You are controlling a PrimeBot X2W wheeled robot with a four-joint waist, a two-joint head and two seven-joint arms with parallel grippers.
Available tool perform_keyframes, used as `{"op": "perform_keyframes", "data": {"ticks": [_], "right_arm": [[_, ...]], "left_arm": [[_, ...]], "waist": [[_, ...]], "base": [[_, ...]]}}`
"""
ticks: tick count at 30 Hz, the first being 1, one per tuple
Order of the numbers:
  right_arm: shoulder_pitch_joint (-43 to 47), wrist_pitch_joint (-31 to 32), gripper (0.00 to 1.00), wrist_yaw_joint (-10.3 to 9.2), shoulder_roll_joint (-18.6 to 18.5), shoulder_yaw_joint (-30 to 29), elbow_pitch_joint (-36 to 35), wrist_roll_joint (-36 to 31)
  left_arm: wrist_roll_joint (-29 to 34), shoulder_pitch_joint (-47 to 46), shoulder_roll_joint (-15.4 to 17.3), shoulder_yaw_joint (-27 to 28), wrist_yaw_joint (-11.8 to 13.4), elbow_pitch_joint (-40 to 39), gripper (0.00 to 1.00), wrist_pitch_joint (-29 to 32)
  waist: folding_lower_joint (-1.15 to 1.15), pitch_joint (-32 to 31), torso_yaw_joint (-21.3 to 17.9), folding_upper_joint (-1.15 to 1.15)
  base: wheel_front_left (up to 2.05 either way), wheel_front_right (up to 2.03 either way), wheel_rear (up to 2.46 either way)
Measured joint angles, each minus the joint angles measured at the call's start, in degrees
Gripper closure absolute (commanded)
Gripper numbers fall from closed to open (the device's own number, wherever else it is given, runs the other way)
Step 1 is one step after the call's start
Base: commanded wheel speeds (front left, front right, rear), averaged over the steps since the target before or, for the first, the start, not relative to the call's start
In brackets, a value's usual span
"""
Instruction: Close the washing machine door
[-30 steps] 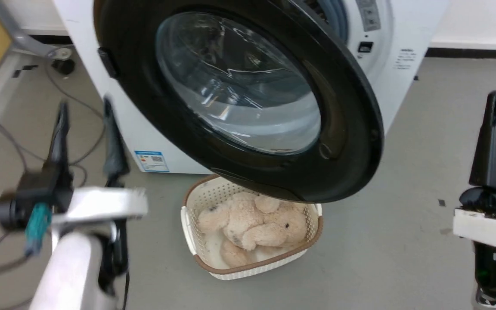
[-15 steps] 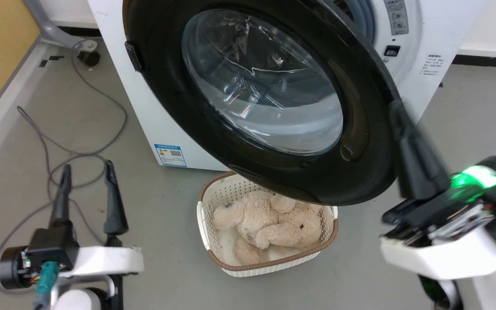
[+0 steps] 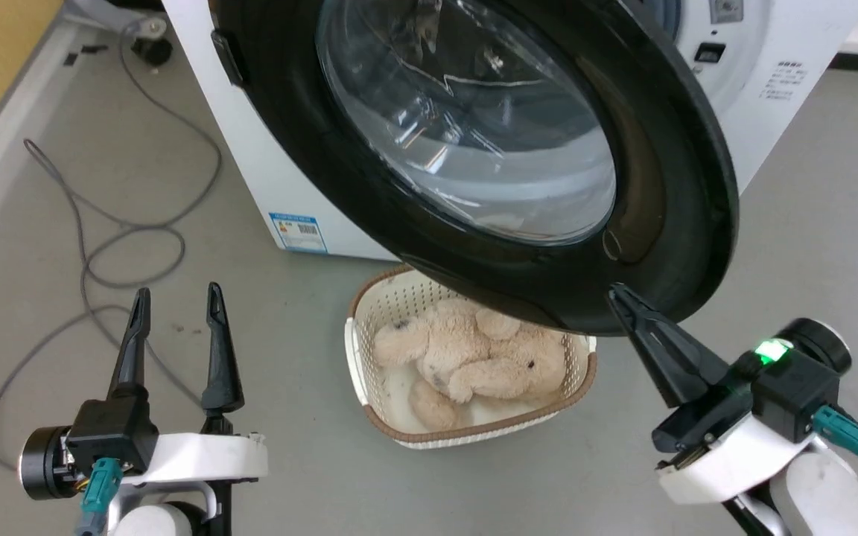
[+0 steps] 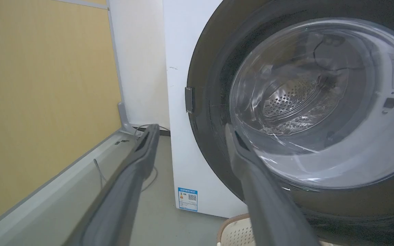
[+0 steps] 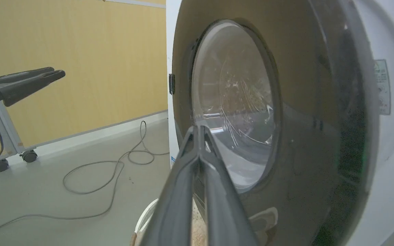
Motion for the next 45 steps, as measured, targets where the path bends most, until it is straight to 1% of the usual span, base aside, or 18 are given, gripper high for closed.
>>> {"op": "perform_keyframes", "data": {"ticks": [8,13,15,20,26,35,45], "right_arm": [[-0.1,0.0,1.00,0.00,-0.1,-4.2,7.3,-0.9],[-1.9,0.0,1.00,0.00,0.4,-8.7,9.5,-1.5],[-2.9,0.0,1.00,0.18,1.2,-10.5,10.1,-1.7],[-6.6,0.0,1.00,0.14,2.7,-15.2,11.8,-2.5],[-11.9,0.0,1.00,0.14,3.5,-19.4,13.2,-4.0],[-20.8,0.0,1.00,0.14,3.8,-23.7,16.4,-5.9],[-28.9,0.0,1.00,0.11,3.5,-27.6,21.5,-7.5]], "left_arm": [[0.8,-2.0,-0.9,-0.6,-0.4,0.0,0.00,0.0],[0.8,-3.3,-1.4,-1.6,-0.4,0.1,0.00,0.0],[0.8,-4.1,-1.4,-1.7,-0.4,-0.1,0.00,0.0],[0.8,-6.0,-1.4,-2.1,-0.3,-0.4,0.00,0.0],[0.5,-8.5,-1.5,-3.1,-0.1,-1.0,0.00,0.0],[-0.7,-11.2,-1.5,-4.9,0.7,-1.3,0.00,0.0],[-2.1,-12.3,-1.6,-5.4,1.6,-1.3,0.00,0.0]], "waist": [[0.00,3.3,0.2,0.00],[0.00,5.7,0.3,0.00],[0.00,6.8,0.3,0.00],[0.00,9.8,0.3,0.00],[0.00,13.4,0.6,0.00],[0.00,17.9,1.9,0.00],[0.00,19.8,3.7,0.00]], "base": [[0.00,0.00,0.00],[0.00,0.00,0.00],[0.00,0.00,0.00],[0.00,0.00,0.00],[0.00,0.00,0.00],[0.00,0.00,0.00],[0.00,0.00,0.00]]}}
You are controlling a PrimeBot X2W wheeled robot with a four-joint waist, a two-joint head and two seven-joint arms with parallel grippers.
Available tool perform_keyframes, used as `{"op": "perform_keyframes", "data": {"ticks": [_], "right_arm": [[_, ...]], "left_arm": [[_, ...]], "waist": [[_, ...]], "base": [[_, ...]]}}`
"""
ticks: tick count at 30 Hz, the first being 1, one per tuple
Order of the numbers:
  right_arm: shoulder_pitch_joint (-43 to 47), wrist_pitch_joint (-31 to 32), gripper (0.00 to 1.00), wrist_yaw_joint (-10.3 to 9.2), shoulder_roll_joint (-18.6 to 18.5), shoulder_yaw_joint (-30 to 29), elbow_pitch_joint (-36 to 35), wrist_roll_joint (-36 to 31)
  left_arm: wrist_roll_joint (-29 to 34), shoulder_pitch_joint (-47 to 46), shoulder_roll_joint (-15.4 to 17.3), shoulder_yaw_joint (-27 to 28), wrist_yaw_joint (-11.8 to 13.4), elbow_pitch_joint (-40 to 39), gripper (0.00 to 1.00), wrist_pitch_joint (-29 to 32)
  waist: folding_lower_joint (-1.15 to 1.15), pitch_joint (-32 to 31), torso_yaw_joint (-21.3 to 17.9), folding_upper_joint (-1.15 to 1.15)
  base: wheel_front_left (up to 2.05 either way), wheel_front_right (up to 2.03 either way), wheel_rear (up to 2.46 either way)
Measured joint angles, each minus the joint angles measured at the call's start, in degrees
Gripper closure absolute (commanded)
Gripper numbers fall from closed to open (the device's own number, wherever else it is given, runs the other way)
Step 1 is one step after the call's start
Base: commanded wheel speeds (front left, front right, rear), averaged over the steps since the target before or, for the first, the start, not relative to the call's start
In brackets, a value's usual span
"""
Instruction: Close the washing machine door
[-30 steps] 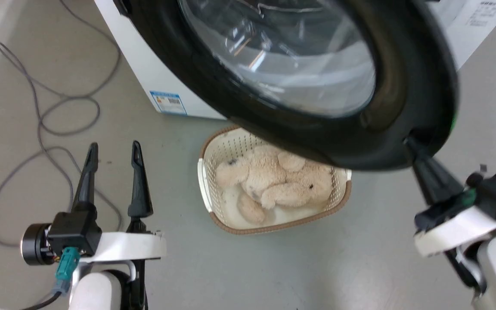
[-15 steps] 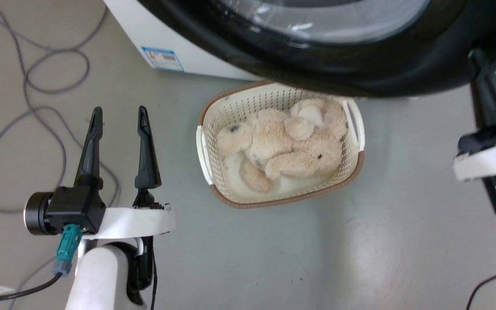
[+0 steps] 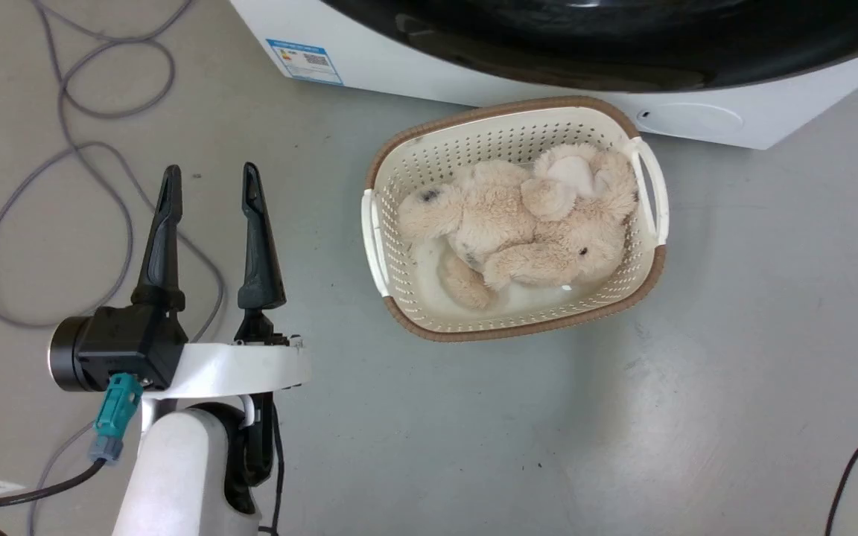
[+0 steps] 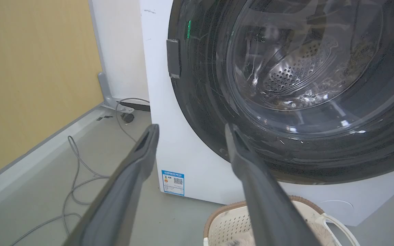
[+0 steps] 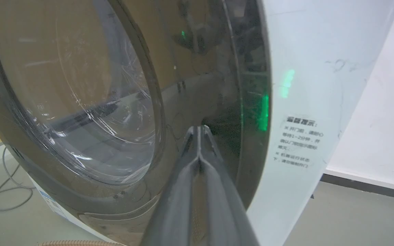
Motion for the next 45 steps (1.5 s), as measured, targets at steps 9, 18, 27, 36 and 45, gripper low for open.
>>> {"op": "perform_keyframes", "data": {"ticks": [9,18,27,36,45], "right_arm": [[-2.8,0.0,1.00,0.05,-0.2,-2.7,3.8,-2.1],[-1.3,0.0,1.00,-0.01,0.8,-6.6,2.1,-3.9],[7.1,0.0,1.00,-0.01,4.7,-9.9,-12.4,-7.4],[15.8,0.0,1.00,-0.01,9.2,-6.1,-25.7,-9.0],[28.4,0.0,1.00,-0.01,12.1,0.3,-21.8,-6.0]], "left_arm": [[-0.8,-0.6,0.0,-0.3,0.1,0.3,0.00,0.0],[-1.2,-0.3,0.0,0.5,0.4,1.6,0.00,0.0],[0.5,4.6,0.0,3.4,0.5,3.2,0.00,0.0],[1.6,8.4,0.0,4.7,0.2,4.2,0.00,0.0],[1.8,13.9,0.0,5.7,0.1,4.8,0.00,0.0]], "waist": [[0.00,0.4,1.0,0.00],[0.00,-2.5,1.1,0.00],[-0.01,-9.6,-1.6,0.00],[-0.01,-16.3,-5.6,0.00],[-0.01,-23.5,-8.6,0.00]], "base": [[0.00,0.00,0.00],[0.00,0.00,0.00],[0.00,0.00,0.00],[0.00,0.00,0.00],[0.00,0.00,0.00]]}}
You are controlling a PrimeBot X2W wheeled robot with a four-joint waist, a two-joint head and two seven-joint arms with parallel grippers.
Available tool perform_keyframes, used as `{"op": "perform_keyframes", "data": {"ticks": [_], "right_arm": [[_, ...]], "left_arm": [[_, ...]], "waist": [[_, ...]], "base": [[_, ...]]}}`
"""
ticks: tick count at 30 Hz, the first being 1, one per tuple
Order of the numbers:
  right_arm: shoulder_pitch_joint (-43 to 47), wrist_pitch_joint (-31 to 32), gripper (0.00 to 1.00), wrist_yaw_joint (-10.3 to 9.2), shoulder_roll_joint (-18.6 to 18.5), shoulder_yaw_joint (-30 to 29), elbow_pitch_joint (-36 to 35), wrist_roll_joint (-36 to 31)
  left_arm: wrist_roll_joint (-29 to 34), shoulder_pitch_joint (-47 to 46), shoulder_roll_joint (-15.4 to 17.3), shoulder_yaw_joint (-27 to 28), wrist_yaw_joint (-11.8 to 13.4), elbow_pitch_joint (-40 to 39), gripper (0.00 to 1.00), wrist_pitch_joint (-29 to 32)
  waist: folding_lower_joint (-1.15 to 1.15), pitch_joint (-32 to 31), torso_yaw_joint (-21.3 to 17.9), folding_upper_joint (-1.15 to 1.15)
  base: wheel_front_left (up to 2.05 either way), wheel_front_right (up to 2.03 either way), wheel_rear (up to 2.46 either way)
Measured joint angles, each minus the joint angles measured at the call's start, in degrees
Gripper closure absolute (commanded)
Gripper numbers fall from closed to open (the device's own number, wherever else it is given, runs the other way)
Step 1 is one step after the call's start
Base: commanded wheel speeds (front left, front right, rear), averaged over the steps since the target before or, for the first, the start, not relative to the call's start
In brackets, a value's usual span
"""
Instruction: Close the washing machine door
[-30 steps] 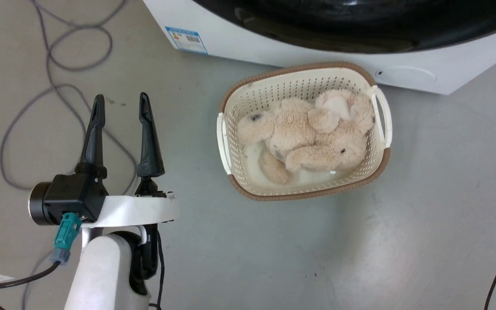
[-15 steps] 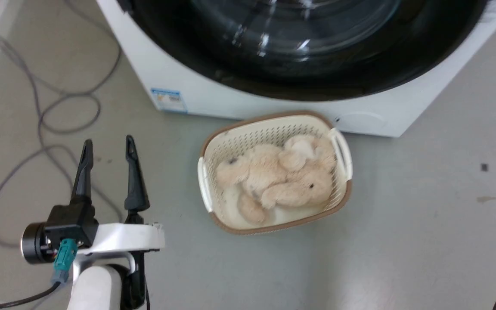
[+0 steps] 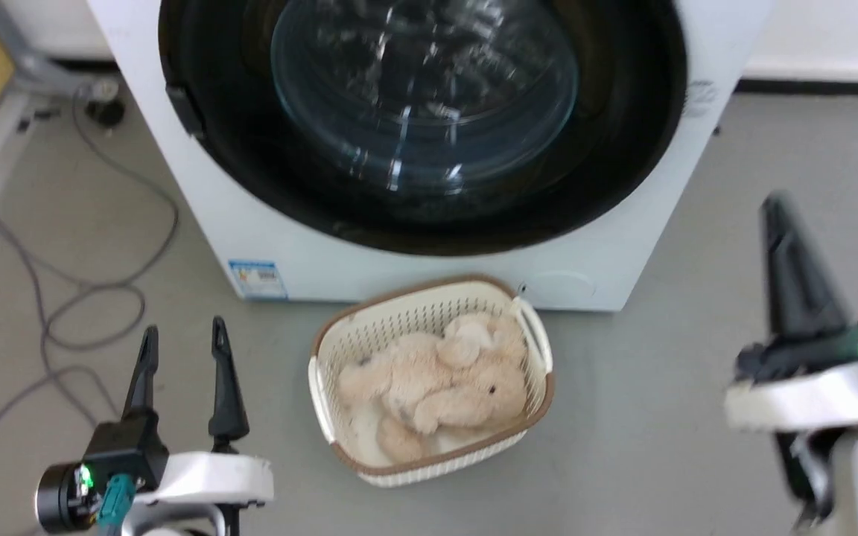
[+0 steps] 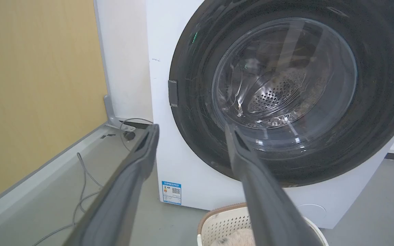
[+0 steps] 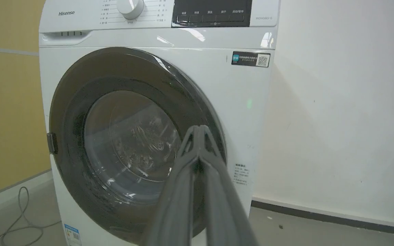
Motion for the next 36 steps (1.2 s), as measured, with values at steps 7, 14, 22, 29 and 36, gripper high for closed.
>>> {"op": "perform_keyframes", "data": {"ticks": [7,14,22,29,36], "right_arm": [[7.5,0.0,0.00,0.00,1.5,1.2,4.7,2.6],[12.5,0.0,0.00,0.00,2.2,0.8,6.7,2.5],[15.1,0.0,0.00,0.00,2.3,0.6,8.1,3.7],[15.4,0.1,1.00,0.00,2.3,0.5,8.4,4.1],[15.4,1.0,1.00,0.00,2.3,0.6,8.2,4.0]], "left_arm": [[0.4,3.8,0.0,0.6,0.1,-0.3,0.00,0.0],[1.9,6.0,0.0,0.9,-0.1,-0.5,0.00,0.0],[3.0,7.1,0.0,1.3,-0.6,-0.4,0.00,0.0],[3.0,7.2,0.0,1.2,-0.6,-0.2,1.00,0.2],[3.0,7.2,0.0,1.2,-0.7,-0.2,1.00,1.0]], "waist": [[0.00,-4.6,-1.8,0.00],[0.00,-7.0,-2.8,0.00],[0.00,-8.0,-2.6,0.00],[0.00,-8.1,-2.3,0.00],[0.00,-8.0,-2.0,0.00]], "base": [[0.00,0.00,0.00],[0.00,0.00,0.00],[0.00,0.00,0.00],[0.00,0.00,0.00],[0.00,0.00,0.00]]}}
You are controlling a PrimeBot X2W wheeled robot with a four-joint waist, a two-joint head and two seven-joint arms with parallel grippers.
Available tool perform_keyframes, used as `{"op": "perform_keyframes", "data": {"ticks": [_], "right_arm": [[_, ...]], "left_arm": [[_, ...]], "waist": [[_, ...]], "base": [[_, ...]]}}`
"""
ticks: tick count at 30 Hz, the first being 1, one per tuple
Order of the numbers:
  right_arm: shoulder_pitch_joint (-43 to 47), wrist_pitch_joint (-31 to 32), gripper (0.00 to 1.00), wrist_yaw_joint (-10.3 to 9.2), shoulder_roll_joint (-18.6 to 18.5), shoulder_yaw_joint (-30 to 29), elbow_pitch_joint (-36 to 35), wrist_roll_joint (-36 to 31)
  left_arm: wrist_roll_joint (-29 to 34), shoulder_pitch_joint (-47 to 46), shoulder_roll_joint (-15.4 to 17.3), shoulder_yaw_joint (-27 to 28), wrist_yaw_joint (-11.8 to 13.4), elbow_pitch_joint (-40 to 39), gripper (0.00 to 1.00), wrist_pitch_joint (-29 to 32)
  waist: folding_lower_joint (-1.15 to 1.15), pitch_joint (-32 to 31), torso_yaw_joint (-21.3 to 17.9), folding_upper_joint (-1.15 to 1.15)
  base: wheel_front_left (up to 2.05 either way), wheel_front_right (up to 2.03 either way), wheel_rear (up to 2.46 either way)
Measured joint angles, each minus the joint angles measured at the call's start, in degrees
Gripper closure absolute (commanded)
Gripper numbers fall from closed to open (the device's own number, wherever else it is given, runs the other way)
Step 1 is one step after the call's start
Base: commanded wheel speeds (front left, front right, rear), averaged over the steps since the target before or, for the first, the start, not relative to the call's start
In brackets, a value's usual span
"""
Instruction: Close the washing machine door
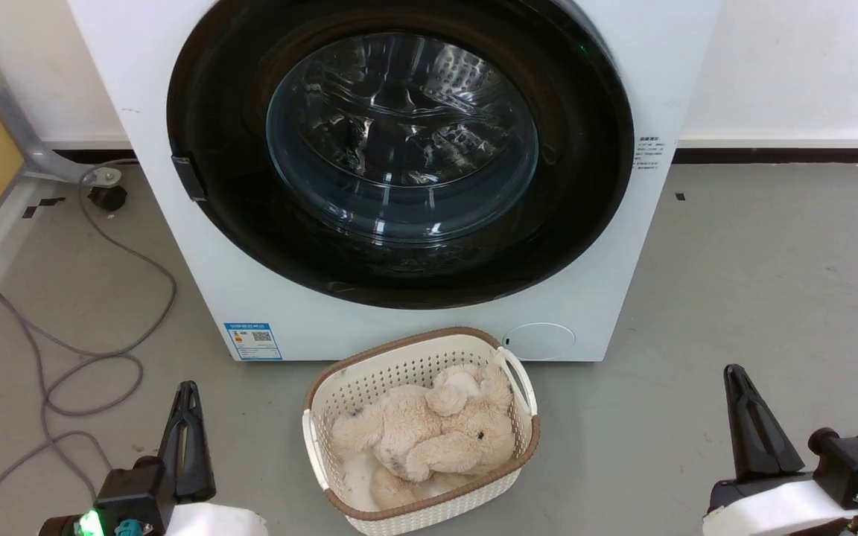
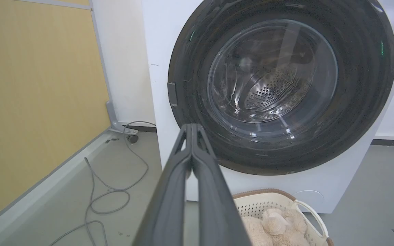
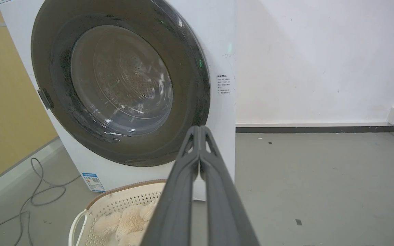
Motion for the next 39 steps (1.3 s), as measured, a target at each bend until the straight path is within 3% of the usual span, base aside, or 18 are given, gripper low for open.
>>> {"op": "perform_keyframes", "data": {"ticks": [39], "right_arm": [[0.0,4.6,1.00,0.00,0.0,1.1,-2.3,-2.5]], "left_arm": [[0.7,-0.7,0.0,-0.8,-1.9,-0.2,1.00,4.7]], "waist": [[0.00,0.3,1.6,0.00]], "base": [[0.00,0.00,0.00]]}}
